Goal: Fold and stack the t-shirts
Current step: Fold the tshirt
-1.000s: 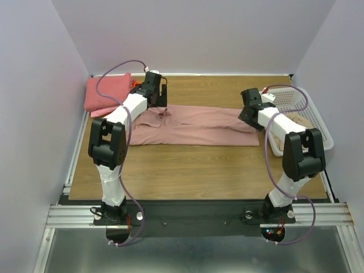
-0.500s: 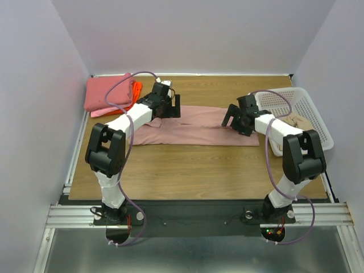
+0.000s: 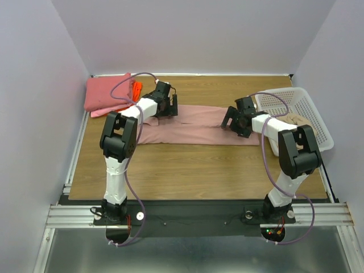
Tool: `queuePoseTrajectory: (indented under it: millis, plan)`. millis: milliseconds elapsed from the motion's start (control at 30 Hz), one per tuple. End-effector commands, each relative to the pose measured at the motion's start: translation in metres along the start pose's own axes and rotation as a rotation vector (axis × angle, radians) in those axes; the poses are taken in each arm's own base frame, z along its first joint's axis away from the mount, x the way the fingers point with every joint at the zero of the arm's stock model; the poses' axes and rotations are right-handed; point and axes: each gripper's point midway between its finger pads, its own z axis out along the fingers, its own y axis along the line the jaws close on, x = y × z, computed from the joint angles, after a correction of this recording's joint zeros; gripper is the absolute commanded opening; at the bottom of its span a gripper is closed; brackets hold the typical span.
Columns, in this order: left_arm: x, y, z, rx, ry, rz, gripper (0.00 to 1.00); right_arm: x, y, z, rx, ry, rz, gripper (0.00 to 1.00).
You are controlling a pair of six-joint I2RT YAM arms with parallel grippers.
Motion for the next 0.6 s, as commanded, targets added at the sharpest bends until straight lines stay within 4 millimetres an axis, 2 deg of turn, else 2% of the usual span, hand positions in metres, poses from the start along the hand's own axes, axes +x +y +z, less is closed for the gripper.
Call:
queuePoseTrajectory:
  millis: [0,133,233,267,300,367,467,567]
  plan:
    - [-0.027,0.057,-0.009,-0.186,-0.041,-0.047,0.98,0.002,-0.023,0.007,0.085,-0.029,0.022,1.00]
    - [-0.054,0.098,-0.022,-0.228,-0.097,-0.101,0.98,0.002,-0.036,0.008,0.114,-0.024,0.056,1.00]
    - [-0.077,0.111,-0.027,-0.222,-0.140,-0.121,0.98,0.001,-0.044,0.006,0.133,-0.031,0.067,1.00]
    - [-0.094,0.118,-0.033,-0.225,-0.165,-0.131,0.98,0.000,-0.045,0.004,0.136,-0.033,0.065,1.00]
    - [-0.096,0.120,-0.028,-0.225,-0.156,-0.133,0.98,-0.002,-0.043,0.001,0.126,-0.040,0.063,1.00]
    - [-0.114,0.112,-0.034,-0.196,-0.166,-0.117,0.98,-0.006,-0.039,-0.002,0.109,-0.049,0.049,1.00]
    - [-0.124,0.092,-0.045,-0.125,-0.187,-0.097,0.98,-0.019,-0.030,-0.008,0.080,-0.075,0.026,1.00]
    - [-0.124,0.074,-0.070,-0.110,-0.229,-0.085,0.98,-0.032,-0.017,-0.013,0.041,-0.094,0.015,1.00]
